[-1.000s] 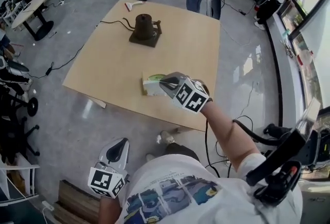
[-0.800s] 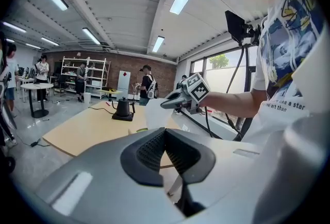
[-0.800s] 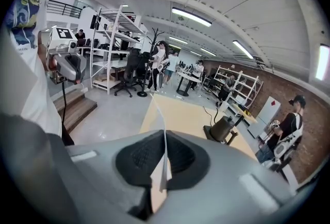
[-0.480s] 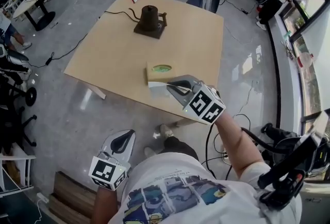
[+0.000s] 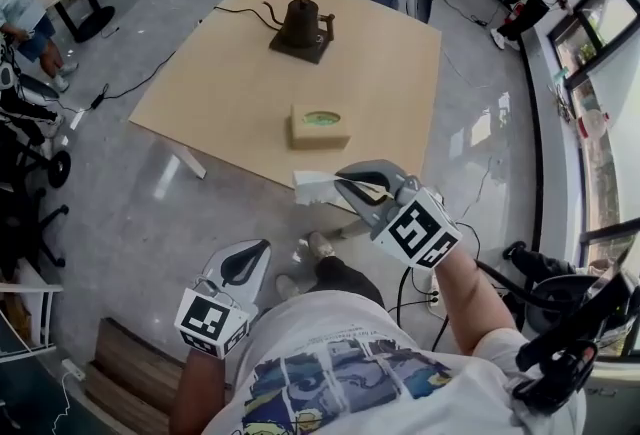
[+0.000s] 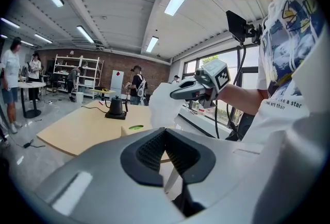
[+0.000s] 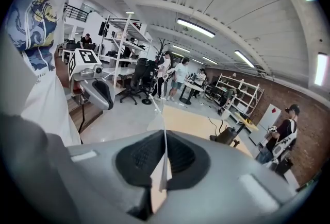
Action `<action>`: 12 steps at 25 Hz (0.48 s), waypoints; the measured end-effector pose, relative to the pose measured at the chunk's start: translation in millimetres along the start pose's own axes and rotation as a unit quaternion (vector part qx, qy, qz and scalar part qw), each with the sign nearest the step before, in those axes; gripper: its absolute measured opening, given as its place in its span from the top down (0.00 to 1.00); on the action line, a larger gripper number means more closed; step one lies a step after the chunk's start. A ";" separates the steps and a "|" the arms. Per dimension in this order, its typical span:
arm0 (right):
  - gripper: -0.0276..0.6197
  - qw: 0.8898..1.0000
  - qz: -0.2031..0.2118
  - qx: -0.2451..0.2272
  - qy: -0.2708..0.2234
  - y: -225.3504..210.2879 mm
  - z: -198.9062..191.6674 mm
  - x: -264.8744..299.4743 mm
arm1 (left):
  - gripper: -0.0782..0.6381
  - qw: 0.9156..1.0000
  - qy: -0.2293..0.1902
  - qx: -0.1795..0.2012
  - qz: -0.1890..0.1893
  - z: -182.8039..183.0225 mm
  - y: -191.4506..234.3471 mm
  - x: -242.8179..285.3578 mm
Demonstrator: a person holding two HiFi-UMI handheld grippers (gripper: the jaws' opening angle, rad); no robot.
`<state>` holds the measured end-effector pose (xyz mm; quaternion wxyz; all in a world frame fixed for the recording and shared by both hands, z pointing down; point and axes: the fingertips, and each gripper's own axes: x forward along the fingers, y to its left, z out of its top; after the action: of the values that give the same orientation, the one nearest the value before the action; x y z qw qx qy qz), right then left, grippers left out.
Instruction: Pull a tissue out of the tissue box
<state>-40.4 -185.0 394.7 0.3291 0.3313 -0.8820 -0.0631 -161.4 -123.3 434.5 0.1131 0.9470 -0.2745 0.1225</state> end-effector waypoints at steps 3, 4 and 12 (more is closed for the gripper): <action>0.95 1.000 0.003 -0.001 -0.008 11.3 6.6 -8.7 | 0.89 1.000 -0.002 0.002 -0.002 -1.1 -5.4 -3.5; 0.95 1.000 0.003 -0.002 -0.010 13.2 8.4 -10.8 | 0.89 1.000 -0.002 0.003 -0.002 -1.0 -6.2 -3.9; 0.95 1.000 0.000 -0.013 -0.021 24.5 23.5 -30.7 | 0.89 1.000 0.000 0.004 -0.009 -2.3 -15.3 -5.6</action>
<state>-51.1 -149.4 367.9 0.3148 0.3255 -0.8878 -0.0818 -158.1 -107.3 432.8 0.1102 0.9498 -0.2659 0.1227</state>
